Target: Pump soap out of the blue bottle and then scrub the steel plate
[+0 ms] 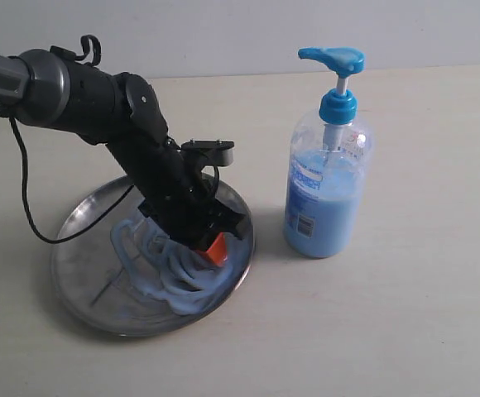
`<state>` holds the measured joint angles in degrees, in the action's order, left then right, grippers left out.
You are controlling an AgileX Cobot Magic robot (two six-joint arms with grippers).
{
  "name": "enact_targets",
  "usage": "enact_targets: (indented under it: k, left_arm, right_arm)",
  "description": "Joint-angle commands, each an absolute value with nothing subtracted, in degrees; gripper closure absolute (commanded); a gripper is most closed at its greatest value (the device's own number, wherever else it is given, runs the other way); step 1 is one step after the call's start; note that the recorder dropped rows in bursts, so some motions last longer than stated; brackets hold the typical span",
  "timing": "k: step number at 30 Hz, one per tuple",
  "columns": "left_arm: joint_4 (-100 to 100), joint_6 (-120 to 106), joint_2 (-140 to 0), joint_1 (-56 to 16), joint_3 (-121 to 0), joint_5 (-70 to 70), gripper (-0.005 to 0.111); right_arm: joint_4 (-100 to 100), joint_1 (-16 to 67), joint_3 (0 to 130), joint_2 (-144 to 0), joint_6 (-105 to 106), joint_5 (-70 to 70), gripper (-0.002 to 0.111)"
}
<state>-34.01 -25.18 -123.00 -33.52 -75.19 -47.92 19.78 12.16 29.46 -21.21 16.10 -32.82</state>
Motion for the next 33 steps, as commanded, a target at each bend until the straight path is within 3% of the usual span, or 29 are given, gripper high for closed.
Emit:
enact_targets:
  k: [1, 17, 24, 33]
  left_arm:
    - [-35.15, -26.96, -124.68, -33.86, -74.16, -45.78, 0.107]
    - [-35.71, -26.81, -124.68, -33.72, -74.16, -32.94, 0.107]
    - [-17.92, -14.26, -121.11, -33.10, -74.16, -32.72, 0.107]
    - [-16.45, -14.15, -112.65, -33.10, -74.16, -32.64, 0.107]
  right_arm:
    - [19.97, 12.03, 28.93, -20.89, 16.46, -31.99, 0.108]
    - [19.97, 12.03, 28.93, -20.89, 16.46, -31.99, 0.108]
    - [19.85, 12.03, 28.93, -20.89, 16.46, -31.90, 0.108]
    - [19.39, 12.03, 28.93, -20.89, 16.57, -31.90, 0.108]
